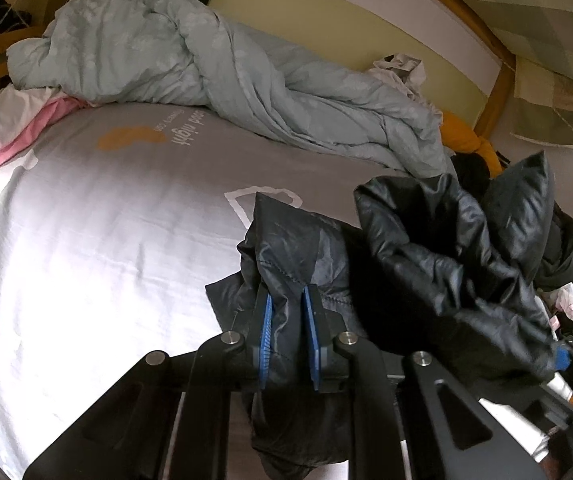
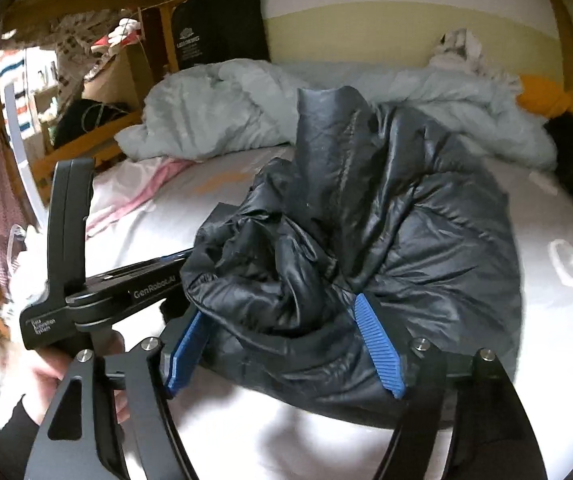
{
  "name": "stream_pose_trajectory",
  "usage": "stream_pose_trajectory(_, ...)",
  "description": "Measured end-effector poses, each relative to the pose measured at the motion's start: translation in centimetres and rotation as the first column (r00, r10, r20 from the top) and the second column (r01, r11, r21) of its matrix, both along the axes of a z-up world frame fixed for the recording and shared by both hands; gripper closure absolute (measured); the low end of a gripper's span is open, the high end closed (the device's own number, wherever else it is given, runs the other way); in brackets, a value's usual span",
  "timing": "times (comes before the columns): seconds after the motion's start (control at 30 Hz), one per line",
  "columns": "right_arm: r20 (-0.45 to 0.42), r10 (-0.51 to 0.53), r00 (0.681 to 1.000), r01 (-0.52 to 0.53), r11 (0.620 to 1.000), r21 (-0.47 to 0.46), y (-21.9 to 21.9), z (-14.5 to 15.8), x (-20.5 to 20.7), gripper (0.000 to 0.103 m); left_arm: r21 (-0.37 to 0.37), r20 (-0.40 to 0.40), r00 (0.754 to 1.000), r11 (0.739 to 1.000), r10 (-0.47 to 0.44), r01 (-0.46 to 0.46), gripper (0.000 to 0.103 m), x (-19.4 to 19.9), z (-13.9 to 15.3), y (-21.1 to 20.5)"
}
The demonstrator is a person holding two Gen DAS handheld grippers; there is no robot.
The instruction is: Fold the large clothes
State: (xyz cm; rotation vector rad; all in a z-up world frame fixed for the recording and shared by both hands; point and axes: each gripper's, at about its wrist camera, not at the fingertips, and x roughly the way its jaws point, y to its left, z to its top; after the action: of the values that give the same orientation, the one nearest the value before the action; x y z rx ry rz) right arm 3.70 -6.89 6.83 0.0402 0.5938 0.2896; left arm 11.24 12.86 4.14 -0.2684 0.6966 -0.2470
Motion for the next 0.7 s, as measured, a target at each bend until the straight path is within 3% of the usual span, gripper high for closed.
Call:
stream_pose_trajectory(0.17, 0.069, -0.094, 0.993, 0.088, 0.992, 0.088, -3.4, 2.3, -1.5, 0.021, 0.002, 0.003, 1.0, 1.0, -0.001, 0.001, 0.088, -0.1, 0.0, 0.0)
stream_pose_trajectory(0.3, 0.109, -0.216, 0.97, 0.193, 0.963, 0.188, -7.8, 4.0, -2.1, 0.016, 0.015, 0.005, 1.0, 1.0, -0.002, 0.002, 0.088, -0.2, -0.1, -0.3)
stream_pose_trajectory(0.47, 0.128, -0.272, 0.954, 0.228, 0.932, 0.283, -12.1, 5.1, -2.8, 0.016, 0.025, 0.009, 1.0, 1.0, -0.004, 0.004, 0.088, -0.3, 0.0, -0.6)
stream_pose_trajectory(0.7, 0.203, -0.239, 0.95, 0.161, 0.927, 0.338, -14.7, 6.5, -4.0, 0.016, 0.024, 0.006, 1.0, 1.0, -0.002, 0.002, 0.088, -0.3, 0.0, -0.6)
